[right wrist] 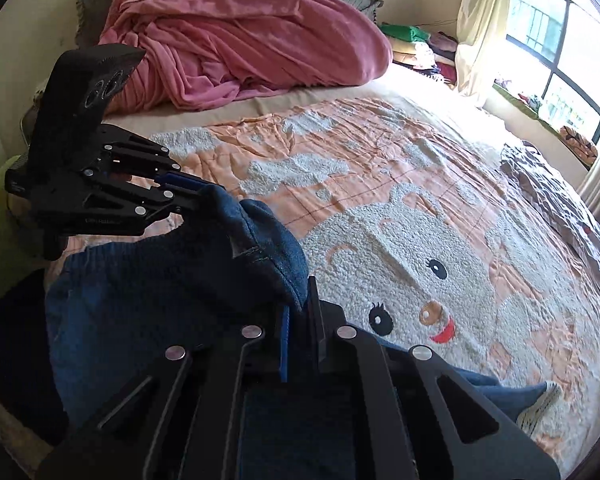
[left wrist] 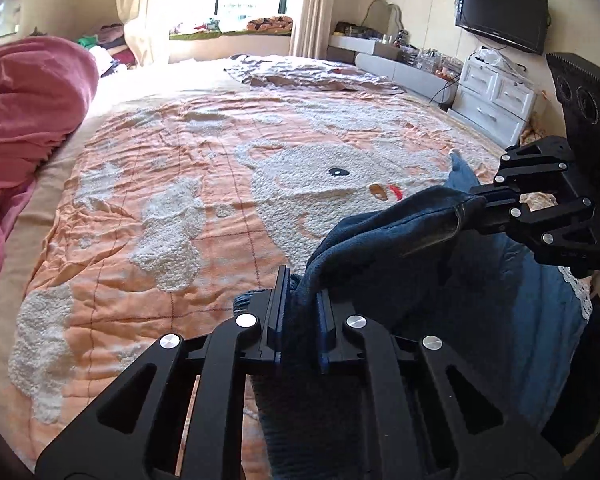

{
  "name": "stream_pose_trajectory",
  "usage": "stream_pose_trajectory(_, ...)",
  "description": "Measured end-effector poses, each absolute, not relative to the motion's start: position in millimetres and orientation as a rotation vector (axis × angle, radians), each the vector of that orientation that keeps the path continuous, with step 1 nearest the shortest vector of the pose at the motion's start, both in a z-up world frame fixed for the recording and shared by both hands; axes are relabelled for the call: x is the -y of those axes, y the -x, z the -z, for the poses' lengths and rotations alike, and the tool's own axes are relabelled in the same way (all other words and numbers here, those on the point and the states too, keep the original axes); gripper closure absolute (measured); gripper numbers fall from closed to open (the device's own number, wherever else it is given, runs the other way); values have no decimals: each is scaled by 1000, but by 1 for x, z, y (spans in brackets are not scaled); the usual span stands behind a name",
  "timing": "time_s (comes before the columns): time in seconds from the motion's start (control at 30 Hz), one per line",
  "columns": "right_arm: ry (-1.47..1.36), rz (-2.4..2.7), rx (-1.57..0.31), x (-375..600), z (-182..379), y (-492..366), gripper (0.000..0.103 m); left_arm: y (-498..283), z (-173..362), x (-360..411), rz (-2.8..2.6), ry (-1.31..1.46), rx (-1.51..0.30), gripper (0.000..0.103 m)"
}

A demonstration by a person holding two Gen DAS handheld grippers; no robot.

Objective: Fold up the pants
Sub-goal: 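Lift and fold one pant leg over the other with both tools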

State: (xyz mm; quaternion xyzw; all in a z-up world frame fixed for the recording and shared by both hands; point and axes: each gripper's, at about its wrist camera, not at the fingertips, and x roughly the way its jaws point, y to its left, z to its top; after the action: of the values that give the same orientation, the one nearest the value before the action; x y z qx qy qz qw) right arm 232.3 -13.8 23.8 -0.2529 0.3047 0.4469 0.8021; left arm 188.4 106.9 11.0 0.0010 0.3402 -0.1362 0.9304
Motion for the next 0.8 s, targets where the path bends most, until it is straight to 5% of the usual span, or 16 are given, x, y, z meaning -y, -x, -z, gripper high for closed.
stream_pose_trajectory(0.27, 451, -965, -621, 43, -21, -147, 97, -104, -31, -84, 271, -75, -575, 97)
stream_pose_trajectory(0.8, 418, -927, -598, 20, 29, -54, 94, -41, -10, -92, 150, -32, -634, 97)
